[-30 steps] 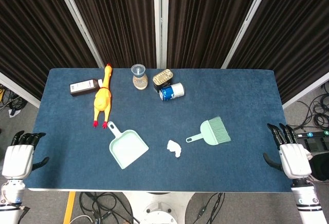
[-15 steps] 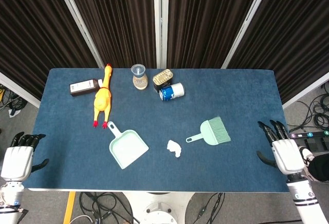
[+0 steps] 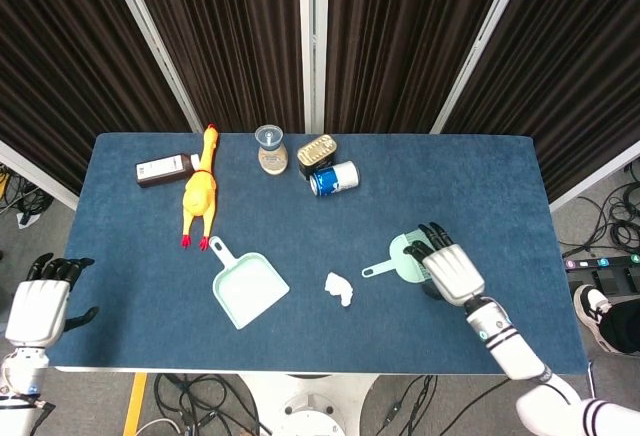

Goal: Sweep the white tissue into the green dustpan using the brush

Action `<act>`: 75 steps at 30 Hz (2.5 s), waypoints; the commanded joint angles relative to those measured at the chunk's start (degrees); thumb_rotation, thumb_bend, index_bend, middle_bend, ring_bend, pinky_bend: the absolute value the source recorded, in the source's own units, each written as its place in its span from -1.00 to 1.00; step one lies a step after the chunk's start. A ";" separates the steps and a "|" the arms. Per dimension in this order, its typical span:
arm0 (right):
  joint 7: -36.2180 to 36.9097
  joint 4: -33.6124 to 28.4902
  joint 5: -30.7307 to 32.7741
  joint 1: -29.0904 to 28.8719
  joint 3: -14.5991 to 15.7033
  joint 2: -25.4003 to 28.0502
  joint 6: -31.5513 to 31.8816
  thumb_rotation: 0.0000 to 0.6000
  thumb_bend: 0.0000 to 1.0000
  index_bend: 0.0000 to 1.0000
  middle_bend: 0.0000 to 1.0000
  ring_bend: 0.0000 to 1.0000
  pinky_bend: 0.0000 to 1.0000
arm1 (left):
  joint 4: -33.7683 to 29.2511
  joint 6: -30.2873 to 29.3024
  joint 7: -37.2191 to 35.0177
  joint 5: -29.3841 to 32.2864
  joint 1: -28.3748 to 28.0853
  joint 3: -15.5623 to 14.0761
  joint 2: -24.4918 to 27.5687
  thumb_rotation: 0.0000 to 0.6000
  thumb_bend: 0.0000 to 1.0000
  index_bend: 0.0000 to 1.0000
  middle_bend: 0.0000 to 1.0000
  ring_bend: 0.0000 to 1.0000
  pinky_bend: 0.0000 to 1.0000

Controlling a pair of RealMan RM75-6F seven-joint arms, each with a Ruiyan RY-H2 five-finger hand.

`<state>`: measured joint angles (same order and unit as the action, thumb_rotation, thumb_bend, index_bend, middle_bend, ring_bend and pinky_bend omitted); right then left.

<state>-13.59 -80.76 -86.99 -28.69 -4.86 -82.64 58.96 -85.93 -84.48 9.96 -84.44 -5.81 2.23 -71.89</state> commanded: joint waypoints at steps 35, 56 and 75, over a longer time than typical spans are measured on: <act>-13.34 16.13 7.93 -8.73 -0.50 -18.29 -6.90 1.00 -0.41 0.09 -0.05 -0.69 -1.00 | 3.33 1.24 -3.34 -0.30 -0.81 0.17 -0.64 1.00 -0.78 -0.46 -0.37 -0.49 -0.68; -7.29 -1.97 8.55 -7.70 -5.20 0.00 -0.51 1.00 -0.30 0.40 0.17 -0.45 -1.00 | 8.09 23.14 -5.02 -7.97 -20.48 1.00 -0.87 1.00 -0.75 -0.46 -0.37 -0.49 -0.68; -8.05 -6.89 12.56 -7.31 -6.26 5.74 1.10 1.00 -0.30 0.40 0.17 -0.45 -1.00 | 22.93 34.46 -6.86 -13.76 -37.49 -0.37 -11.75 1.00 -0.67 -0.43 -0.44 -0.49 -0.68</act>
<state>-21.73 -87.70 -74.48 -36.02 -11.17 -76.92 60.04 -63.99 -51.15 3.22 -97.34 -41.97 2.49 -82.69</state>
